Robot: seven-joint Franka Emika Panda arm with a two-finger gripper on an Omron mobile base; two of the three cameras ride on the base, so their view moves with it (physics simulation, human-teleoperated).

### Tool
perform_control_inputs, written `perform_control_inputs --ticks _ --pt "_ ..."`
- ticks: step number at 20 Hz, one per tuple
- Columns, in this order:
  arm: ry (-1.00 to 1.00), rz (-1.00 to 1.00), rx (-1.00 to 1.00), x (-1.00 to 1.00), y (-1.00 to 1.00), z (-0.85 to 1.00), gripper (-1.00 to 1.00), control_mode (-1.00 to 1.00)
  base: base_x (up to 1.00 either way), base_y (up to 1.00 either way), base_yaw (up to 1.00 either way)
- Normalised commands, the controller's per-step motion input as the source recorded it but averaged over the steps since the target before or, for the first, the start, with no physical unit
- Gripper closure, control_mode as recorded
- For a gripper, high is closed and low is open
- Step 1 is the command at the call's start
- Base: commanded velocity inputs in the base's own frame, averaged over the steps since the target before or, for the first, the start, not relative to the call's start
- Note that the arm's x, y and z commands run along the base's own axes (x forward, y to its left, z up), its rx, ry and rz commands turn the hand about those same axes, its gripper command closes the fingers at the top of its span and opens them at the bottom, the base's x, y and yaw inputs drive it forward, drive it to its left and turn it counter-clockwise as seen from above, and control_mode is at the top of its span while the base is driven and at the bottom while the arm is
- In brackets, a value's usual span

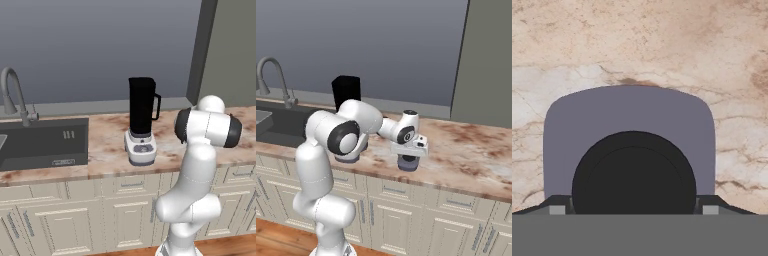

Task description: Grab the lemon wedge and onion from the fridge, place them in the blender, close the lid, and turn on the blender to create a marinade.

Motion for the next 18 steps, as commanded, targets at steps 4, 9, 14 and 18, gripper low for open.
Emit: perform_control_inputs --ticks 4,9,14,18 --pt "0.0 0.0 0.0 0.0 0.0 0.06 1.0 -1.0 0.0 0.0 0.0" --pt "-0.02 -0.02 0.0 -0.04 0.0 0.48 1.0 -1.0 0.0 0.0 0.0" --pt "-0.06 -0.05 0.0 -0.01 0.0 0.85 1.0 -1.0 0.0 0.0 0.0" --pt "-0.09 -0.04 0.0 -0.11 0.0 1.0 1.0 -1.0 0.0 0.0 0.0"
